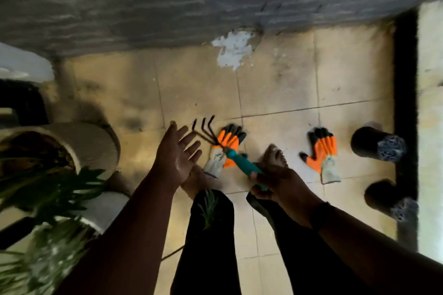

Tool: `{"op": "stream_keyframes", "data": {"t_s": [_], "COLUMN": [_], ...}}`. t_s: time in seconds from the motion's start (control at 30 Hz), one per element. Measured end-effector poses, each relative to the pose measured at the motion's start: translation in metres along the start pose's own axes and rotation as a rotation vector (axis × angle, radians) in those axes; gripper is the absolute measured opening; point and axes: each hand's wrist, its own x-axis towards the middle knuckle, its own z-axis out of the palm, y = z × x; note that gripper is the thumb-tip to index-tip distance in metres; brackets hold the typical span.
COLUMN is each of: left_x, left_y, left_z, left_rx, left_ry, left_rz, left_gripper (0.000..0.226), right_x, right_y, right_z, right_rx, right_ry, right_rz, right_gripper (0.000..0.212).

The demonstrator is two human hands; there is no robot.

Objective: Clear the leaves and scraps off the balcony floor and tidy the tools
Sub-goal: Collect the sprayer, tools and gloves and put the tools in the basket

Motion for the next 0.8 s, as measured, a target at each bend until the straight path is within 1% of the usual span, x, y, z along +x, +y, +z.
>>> {"op": "stream_keyframes", "data": {"t_s": [0.03, 0.07, 0.13, 0.23, 0.27, 0.37, 0.43, 0.57, 0.63, 0.7, 0.8], "left_x": [-0.018, -0.044, -0.099, -0.178, -0.198, -0.247, -0.277, -0.327, -0.352, -0.374, -0.422], "left_y": [0.001, 0.003, 0.004, 0.002, 0.002, 0.004, 0.007, -0.005, -0.018, -0.033, -0.085], "left_z": [0.004, 0.012, 0.021, 0.031, 0.033, 0.043, 0.058, 0.107, 0.131, 0.145, 0.161], "left_rx": [0.006, 0.049, 0.109, 0.161, 0.176, 0.255, 0.369, 0.621, 0.706, 0.801, 1.033], "left_ry": [-0.017, -0.025, -0.040, -0.041, -0.047, -0.160, -0.238, -0.353, -0.455, -0.535, -0.632], "left_rz": [0.006, 0.030, 0.087, 0.135, 0.135, 0.107, 0.102, 0.173, 0.178, 0.156, 0.124], "left_gripper": [0.053, 0.050, 0.041, 0.033, 0.032, 0.032, 0.033, 0.026, 0.027, 0.028, 0.028], "right_x": [0.000, -0.032, -0.070, -0.137, -0.158, -0.219, -0.261, -0.331, -0.365, -0.388, -0.429], "right_y": [0.006, -0.003, -0.018, -0.039, -0.045, -0.049, -0.043, -0.010, 0.016, 0.044, 0.102], "right_z": [0.003, -0.003, -0.011, -0.027, -0.031, -0.046, -0.053, -0.053, -0.054, -0.054, -0.054], "right_rx": [0.031, 0.044, -0.020, 0.057, 0.056, 0.057, 0.071, 0.165, 0.276, 0.392, 0.543], "right_ry": [-0.037, -0.057, -0.053, -0.114, -0.108, -0.050, 0.035, 0.219, 0.319, 0.381, 0.510], "right_rz": [-0.028, -0.014, -0.050, -0.093, -0.108, -0.161, -0.225, -0.344, -0.390, -0.395, -0.375], "right_gripper": [0.020, 0.022, 0.026, 0.025, 0.025, 0.026, 0.026, 0.028, 0.029, 0.028, 0.022]}}
